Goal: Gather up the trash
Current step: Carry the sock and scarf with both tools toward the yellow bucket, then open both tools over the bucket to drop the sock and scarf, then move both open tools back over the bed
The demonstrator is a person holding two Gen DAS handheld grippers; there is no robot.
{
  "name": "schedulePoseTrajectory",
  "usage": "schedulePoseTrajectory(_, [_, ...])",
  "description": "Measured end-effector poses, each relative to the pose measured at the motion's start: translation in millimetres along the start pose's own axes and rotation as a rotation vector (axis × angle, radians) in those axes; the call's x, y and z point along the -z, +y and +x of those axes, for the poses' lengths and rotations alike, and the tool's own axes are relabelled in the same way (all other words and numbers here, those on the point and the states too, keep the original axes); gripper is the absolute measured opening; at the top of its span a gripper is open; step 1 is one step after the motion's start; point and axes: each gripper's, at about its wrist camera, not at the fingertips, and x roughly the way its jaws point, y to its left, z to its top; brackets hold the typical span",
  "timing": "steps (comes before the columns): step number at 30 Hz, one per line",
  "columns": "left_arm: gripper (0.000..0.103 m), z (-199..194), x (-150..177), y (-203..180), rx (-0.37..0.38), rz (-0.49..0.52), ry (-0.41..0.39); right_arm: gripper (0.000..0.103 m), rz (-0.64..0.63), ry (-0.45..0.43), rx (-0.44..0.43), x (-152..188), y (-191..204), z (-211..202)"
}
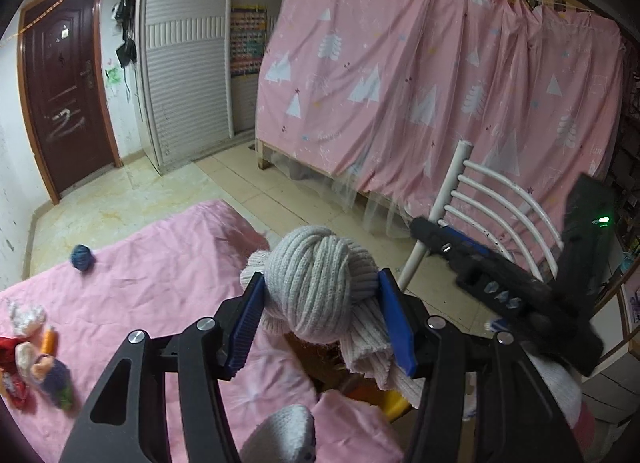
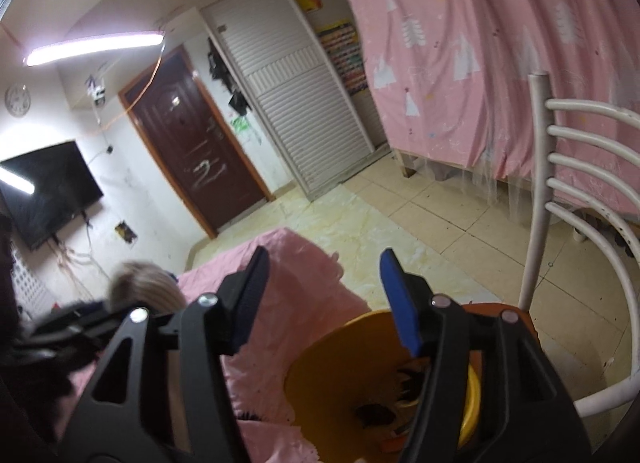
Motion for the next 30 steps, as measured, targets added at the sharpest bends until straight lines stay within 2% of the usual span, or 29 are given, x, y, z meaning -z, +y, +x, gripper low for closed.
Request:
schedulePoseTrajectory(3, [0.05, 18.1, 1.5, -4.6, 0.027, -0.019, 0.039, 0.062, 0.023, -0.024, 0.009, -2.4, -5.0, -5.4])
schedulePoseTrajectory(12, [0.055, 22.7, 7.3, -0.5, 0.002, -0.033, 0.053, 0.068, 0.015, -0.017, 0.0, -2.8, -2.6, -3.9])
schedulePoseTrajectory(18, [0.055, 8.2, 10.1, 19.0, -0.005, -0.065, 0.038, 0.069, -0.023, 0.008, -0.02, 2.8, 16.3, 2.5])
schedulePoseTrajectory(25, [0.055, -22.3, 13.4, 54.3, -0.047, -0.11, -0.017, 0.074, -0.064, 0.048, -0.044, 13.8, 47.2, 14.2])
schedulePoseTrajectory(30, [0.059, -45.3, 17.2, 84.2, -0.08, -0.15, -0.052, 0.075, -0.09, 0.088, -0.07, 22.8, 73.4, 27.6])
